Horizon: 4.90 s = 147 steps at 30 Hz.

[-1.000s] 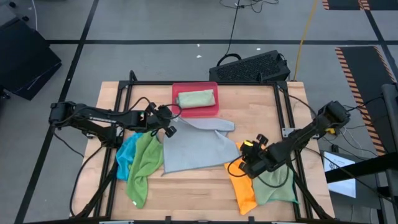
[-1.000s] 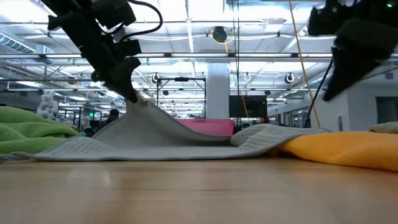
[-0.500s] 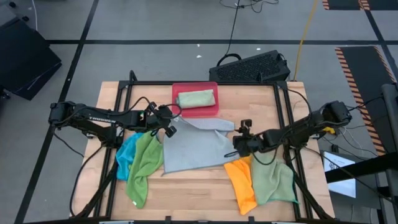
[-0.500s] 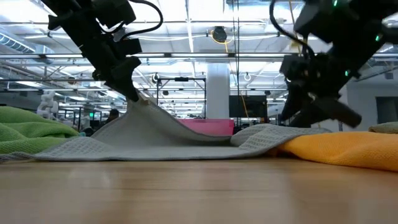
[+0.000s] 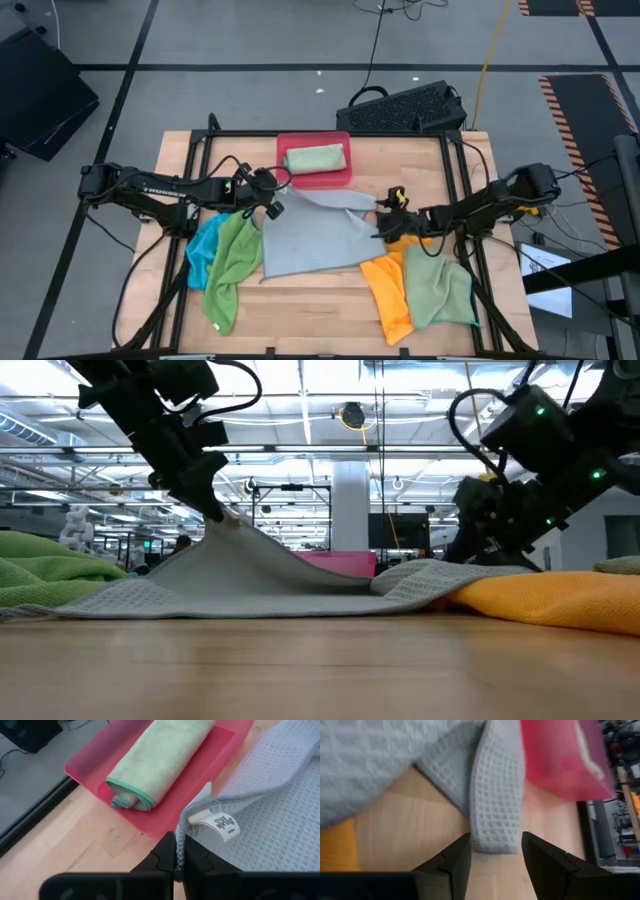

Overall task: Fold microfiber towels
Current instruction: Fold the gray towel

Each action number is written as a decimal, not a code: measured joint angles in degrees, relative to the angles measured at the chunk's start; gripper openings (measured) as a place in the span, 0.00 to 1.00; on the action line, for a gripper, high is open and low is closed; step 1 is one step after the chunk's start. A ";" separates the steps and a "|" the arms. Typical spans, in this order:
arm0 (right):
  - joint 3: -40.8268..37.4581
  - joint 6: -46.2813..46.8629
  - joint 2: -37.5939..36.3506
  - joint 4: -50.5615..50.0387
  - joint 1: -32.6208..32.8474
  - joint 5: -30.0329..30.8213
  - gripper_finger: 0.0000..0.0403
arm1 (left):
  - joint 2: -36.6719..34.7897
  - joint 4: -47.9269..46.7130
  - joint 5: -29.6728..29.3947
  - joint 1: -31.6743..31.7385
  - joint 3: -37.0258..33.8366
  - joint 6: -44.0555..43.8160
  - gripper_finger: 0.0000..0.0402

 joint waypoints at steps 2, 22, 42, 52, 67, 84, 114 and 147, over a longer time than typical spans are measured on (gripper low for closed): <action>0.12 -0.52 1.01 1.12 -1.52 -3.33 0.41 | 0.00 0.12 0.00 0.04 0.00 0.28 0.03; 0.55 -1.58 4.45 3.02 -5.87 0.71 0.03 | 0.00 0.48 0.02 0.04 0.00 0.00 0.04; 5.46 11.15 -7.76 -15.19 -11.17 -14.73 0.03 | 0.02 1.11 -0.37 0.42 0.00 1.99 0.05; 1.09 -2.39 -0.37 -1.62 -7.84 -2.68 0.41 | 0.02 1.53 -0.48 0.48 0.00 2.16 0.04; 0.61 -4.93 4.76 6.61 -12.62 -3.09 0.05 | 0.02 2.62 -0.48 0.48 0.00 3.19 0.03; 18.00 5.42 -9.24 -26.69 -11.06 -4.35 0.01 | -5.75 1.39 -0.62 -1.60 0.02 9.01 0.03; 22.47 19.43 -17.73 -30.89 -7.20 -11.09 0.01 | -20.78 -12.43 0.74 -7.53 0.00 2.46 0.03; 17.01 39.90 -11.94 -32.81 -1.63 -30.16 0.01 | -3.77 -14.21 7.60 -23.64 0.00 -12.09 0.01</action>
